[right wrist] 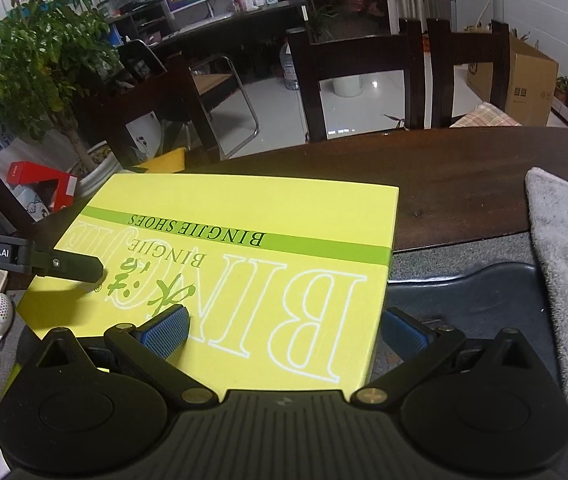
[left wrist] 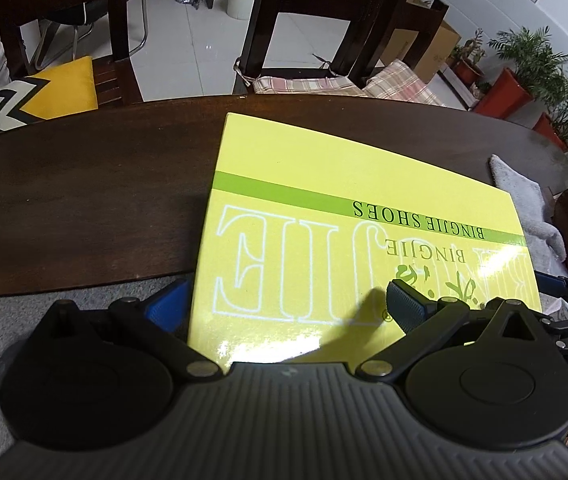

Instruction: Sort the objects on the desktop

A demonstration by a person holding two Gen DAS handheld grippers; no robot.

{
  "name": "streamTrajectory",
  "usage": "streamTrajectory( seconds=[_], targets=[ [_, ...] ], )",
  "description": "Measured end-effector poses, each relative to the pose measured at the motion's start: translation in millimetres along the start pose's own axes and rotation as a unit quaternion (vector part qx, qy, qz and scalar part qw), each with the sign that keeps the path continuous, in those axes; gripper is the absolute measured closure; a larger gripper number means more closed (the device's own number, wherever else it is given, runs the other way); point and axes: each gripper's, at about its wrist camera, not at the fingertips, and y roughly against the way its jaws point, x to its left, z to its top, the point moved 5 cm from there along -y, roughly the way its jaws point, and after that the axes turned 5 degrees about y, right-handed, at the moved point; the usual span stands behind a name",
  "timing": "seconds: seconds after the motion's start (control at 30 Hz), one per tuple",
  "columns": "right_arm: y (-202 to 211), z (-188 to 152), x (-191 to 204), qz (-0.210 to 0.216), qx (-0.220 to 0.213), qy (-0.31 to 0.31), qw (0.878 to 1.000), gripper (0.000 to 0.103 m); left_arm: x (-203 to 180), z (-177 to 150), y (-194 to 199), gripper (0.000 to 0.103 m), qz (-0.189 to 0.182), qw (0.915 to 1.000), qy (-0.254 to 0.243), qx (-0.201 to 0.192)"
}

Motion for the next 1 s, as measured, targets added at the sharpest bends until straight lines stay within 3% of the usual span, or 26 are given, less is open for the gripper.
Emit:
streamTrajectory(
  seconds=[0.5, 1.0],
  targets=[
    [48, -13, 25, -0.006, -0.025, 0.015, 1.000, 0.000, -5, -31, 50, 0.001, -0.003, 0.9998, 0.004, -0.017],
    [99, -53, 50, -0.008, -0.041, 0.023, 0.999, 0.000, -9, -76, 95, 0.001, 0.001, 0.9997, 0.001, -0.026]
  ],
)
